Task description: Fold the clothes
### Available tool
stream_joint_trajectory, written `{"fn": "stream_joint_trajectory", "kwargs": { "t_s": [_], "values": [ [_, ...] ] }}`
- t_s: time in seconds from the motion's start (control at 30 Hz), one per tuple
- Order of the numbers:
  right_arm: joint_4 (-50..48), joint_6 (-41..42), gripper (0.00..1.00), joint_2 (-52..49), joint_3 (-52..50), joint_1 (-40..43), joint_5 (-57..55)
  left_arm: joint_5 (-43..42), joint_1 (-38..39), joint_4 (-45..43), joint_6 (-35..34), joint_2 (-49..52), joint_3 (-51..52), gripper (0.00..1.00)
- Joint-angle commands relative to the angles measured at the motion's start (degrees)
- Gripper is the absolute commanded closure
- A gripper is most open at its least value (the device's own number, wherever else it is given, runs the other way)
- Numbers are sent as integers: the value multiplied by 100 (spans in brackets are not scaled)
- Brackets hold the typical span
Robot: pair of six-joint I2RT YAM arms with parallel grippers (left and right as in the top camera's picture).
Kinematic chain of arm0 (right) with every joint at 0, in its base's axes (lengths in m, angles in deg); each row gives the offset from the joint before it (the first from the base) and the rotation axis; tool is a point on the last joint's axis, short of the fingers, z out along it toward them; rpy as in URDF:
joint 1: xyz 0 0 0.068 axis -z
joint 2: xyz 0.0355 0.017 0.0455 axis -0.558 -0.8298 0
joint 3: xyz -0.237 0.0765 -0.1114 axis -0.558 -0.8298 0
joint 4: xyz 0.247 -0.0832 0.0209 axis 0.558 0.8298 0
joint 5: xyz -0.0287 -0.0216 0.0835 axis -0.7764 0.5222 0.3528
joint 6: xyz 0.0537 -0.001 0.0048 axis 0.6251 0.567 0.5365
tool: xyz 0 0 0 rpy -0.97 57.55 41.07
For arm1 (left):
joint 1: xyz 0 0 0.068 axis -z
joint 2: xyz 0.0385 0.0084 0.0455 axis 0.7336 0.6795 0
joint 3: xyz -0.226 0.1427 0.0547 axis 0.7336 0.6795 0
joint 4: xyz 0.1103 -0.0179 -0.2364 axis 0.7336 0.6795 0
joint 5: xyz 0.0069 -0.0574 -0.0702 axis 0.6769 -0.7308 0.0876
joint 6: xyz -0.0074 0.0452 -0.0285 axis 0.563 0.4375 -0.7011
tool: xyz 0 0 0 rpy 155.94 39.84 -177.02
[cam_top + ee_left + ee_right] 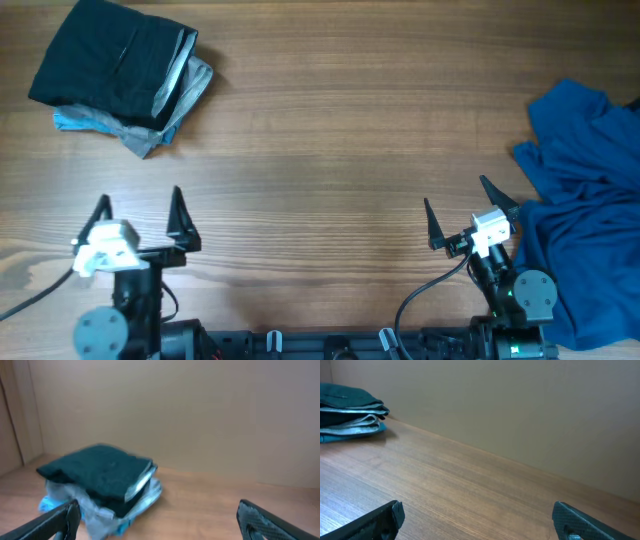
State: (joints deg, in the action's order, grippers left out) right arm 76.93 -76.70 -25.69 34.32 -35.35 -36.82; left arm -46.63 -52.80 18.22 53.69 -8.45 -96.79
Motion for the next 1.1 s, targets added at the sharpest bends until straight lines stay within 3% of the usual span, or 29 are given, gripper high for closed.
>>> {"fn": "stream_joint_trajectory", "kwargs": {
  "t_s": [0.0,0.23,0.33,1.07],
  "values": [
    [-22,4,0,46,-7,28,109,-26,37,-754,-72,-326,859,0],
    [-22,4,0,46,-7,28,109,-68,37,-2035,-68,-332,2457,0],
    [-22,2,0,46,-7,28,109,-46,48,-1565,-37,-332,2509,0],
    [-22,7,0,46,-7,28,109,-48,48,-1558,-26,-319,2509,0]
  ]
}}
